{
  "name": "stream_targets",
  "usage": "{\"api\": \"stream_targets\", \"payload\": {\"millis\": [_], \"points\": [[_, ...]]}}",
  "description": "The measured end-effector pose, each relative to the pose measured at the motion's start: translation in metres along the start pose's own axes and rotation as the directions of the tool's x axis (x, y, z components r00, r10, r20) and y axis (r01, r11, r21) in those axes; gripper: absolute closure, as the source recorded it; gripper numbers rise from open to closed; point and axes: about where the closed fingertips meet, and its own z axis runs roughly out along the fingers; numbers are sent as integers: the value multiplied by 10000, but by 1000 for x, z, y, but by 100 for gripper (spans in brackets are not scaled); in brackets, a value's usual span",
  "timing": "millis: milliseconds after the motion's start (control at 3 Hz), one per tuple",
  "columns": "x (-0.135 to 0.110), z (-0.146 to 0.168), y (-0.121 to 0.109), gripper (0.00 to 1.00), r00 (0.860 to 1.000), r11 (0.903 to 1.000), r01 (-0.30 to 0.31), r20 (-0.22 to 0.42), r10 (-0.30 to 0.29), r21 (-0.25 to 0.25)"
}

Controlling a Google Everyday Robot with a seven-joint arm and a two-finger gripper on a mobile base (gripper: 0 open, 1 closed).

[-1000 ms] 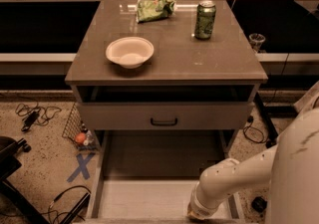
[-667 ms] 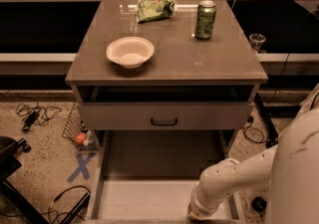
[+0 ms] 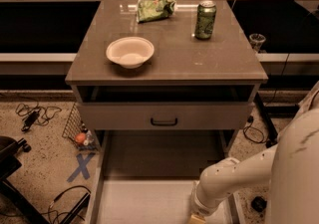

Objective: Open middle drawer

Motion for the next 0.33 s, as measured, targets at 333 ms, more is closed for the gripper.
{"api": "stream_targets", "payload": {"millis": [333], "points": [[0, 0, 0, 0, 10000, 10000, 0, 0, 0, -1]]}}
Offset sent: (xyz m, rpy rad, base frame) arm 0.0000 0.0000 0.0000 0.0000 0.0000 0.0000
